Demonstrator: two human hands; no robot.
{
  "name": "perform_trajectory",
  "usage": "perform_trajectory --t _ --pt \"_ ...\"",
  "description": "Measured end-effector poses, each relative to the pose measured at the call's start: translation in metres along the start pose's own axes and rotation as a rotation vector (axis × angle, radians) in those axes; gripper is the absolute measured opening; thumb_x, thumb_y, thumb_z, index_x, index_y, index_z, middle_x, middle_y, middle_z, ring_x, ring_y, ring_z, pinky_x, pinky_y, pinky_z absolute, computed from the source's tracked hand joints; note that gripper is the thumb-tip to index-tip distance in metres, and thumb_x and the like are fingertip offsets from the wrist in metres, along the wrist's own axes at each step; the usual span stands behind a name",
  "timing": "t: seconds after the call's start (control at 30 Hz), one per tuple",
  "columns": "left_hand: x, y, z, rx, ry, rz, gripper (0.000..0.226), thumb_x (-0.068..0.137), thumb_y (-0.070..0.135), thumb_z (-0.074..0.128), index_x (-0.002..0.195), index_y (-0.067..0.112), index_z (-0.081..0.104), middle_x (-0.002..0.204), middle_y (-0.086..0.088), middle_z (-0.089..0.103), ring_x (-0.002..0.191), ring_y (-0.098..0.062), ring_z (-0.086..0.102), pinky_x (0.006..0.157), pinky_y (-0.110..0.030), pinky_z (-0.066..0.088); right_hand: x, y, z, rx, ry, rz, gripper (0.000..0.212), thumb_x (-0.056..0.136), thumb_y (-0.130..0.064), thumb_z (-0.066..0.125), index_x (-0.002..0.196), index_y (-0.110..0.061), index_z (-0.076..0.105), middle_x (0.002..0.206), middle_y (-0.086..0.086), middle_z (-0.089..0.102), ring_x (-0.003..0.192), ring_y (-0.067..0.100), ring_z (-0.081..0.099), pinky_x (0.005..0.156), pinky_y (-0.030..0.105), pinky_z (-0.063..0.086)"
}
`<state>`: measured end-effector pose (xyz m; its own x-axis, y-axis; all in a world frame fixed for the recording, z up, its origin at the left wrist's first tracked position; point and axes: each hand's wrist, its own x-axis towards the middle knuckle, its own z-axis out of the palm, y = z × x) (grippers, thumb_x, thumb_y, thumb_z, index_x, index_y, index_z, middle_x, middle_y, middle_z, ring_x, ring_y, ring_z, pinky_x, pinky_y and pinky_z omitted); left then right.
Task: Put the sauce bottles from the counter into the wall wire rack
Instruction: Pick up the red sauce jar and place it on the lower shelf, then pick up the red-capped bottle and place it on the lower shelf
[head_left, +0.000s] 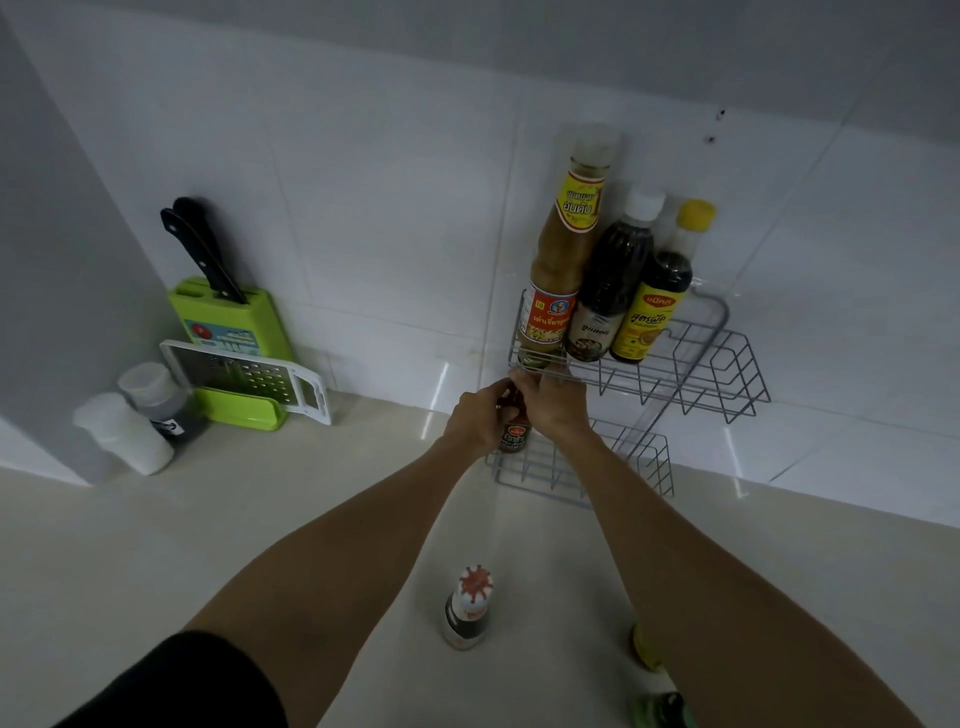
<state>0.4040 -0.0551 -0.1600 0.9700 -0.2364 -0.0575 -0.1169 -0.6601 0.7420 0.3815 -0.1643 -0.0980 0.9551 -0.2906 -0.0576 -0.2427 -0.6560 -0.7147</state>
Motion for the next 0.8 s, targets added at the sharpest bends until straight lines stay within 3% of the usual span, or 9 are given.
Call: perform_trajectory --t 0.2,0.3,0.4,0.5,0.53,0.67,0.8 --pt "-0.009 0.004 -0.003 0.109 -0.029 0.018 0.035 0.097 0.028 0.051 0.128 0.012 0.056 0.119 -0.014 0.07 0.106 -0.034 0.065 0.078 -0.031 0.047 -0.006 0.005 -0.004 -0.118 -0.048 -0.013 0.045 0.095 -0.047 0.054 0.119 -0.01 0.062 0.116 0.012 0.068 0.109 0.028 0.062 0.083 0.025 0.04" --pt "-0.025 0.005 -0.012 0.136 -0.029 -0.009 0.045 0.098 0.029 0.05 0.134 0.003 0.05 0.129 -0.018 0.063 0.116 -0.035 0.06 0.091 -0.035 0.047 -0.015 0.012 -0.01 -0.071 -0.069 0.056 0.057 0.09 -0.049 0.061 0.126 -0.006 0.054 0.121 0.015 0.066 0.114 0.031 0.061 0.082 0.029 0.046" --pt "-0.047 0.004 -0.028 0.171 -0.034 -0.041 0.049 0.097 0.029 0.052 0.137 0.002 0.048 0.134 -0.017 0.06 0.122 -0.033 0.057 0.099 -0.034 0.043 -0.032 0.014 -0.02 -0.056 -0.089 0.105 0.066 0.09 -0.037 0.066 0.138 -0.001 0.039 0.137 0.018 0.055 0.125 0.034 0.053 0.092 0.032 0.046" --pt "-0.078 0.006 -0.042 0.148 -0.021 -0.035 0.019 0.095 0.023 0.053 0.099 0.005 0.06 0.1 -0.014 0.069 0.102 -0.033 0.065 0.078 -0.027 0.043 -0.056 0.014 -0.033 -0.102 -0.149 0.082 0.051 0.09 -0.032 0.065 0.129 -0.003 0.049 0.13 0.015 0.058 0.119 0.03 0.056 0.088 0.029 0.045" --pt "-0.091 0.007 -0.045 0.122 -0.015 -0.036 0.017 0.095 0.021 0.052 0.095 0.006 0.061 0.098 -0.014 0.07 0.099 -0.031 0.066 0.075 -0.023 0.041 -0.067 0.013 -0.037 -0.112 -0.171 0.064 0.044 0.09 -0.032 0.065 0.123 -0.004 0.055 0.124 0.014 0.062 0.114 0.029 0.058 0.089 0.03 0.046" --pt "-0.152 -0.001 -0.046 0.096 -0.021 -0.03 0.034 0.097 0.01 0.048 0.127 0.006 0.063 0.132 -0.007 0.064 0.122 -0.021 0.06 0.093 -0.011 0.032 -0.111 0.015 -0.045 -0.073 -0.246 0.015 0.02 0.09 -0.029 0.065 0.095 -0.01 0.069 0.097 0.01 0.073 0.09 0.022 0.07 0.085 0.035 0.057" --pt "-0.203 -0.018 -0.039 0.017 -0.099 -0.085 0.061 0.083 -0.011 0.046 0.14 0.01 0.053 0.14 -0.006 0.058 0.126 -0.016 0.059 0.104 -0.016 0.037 -0.152 0.024 -0.042 -0.073 -0.365 -0.052 0.019 0.091 -0.037 0.064 0.096 -0.019 0.066 0.098 -0.002 0.068 0.073 0.012 0.073 0.068 0.028 0.058"
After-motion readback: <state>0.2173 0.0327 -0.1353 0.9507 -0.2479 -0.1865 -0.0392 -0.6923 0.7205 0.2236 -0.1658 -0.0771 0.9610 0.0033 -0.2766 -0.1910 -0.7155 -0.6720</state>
